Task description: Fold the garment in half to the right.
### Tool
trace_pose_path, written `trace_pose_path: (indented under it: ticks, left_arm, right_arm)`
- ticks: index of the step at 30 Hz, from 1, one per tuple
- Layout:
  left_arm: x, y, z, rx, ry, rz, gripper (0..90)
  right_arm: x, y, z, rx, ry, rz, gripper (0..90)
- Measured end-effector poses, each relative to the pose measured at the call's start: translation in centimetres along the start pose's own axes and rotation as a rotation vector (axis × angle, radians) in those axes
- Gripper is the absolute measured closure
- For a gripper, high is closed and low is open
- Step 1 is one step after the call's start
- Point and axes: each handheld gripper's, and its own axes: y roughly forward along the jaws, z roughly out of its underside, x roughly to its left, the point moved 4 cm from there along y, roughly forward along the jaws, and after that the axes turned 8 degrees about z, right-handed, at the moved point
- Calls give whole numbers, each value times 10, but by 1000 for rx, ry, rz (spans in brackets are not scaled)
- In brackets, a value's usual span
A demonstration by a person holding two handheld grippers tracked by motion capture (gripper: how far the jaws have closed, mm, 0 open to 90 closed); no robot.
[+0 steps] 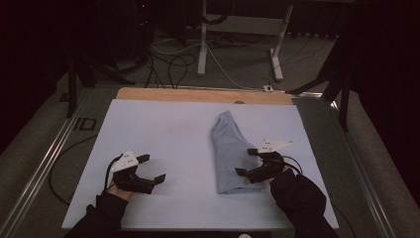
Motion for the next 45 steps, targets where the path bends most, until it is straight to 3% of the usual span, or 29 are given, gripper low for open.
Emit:
trace_pose_path:
  ticks: [7,13,22,30,32,36,45]
  left_arm:
    - [1,-1,2,6,4,-8,19]
    - [3,-3,3,4,3,-19,19]
    - [7,-9,5,6,10,-35,19]
    - [8,-12,7,4,14,-44,19]
    - [7,-12,7,9,28,-46,19]
    - [5,-12,6,2,40,-52,19]
    - [5,-11,7,3,40,-47,19]
  right_arm:
    - [-13,-17,20,-9,57,25,90]
    - [-18,-25,33,-3,65,56,90]
    - [-20,-29,53,-1,81,125,90]
    - [-18,-34,67,2,106,139,90]
    - [-15,-36,72,-4,114,164,90]
    - [-12,-37,75,-17,95,197,90]
    - [-15,-33,78,-1,117,187,91]
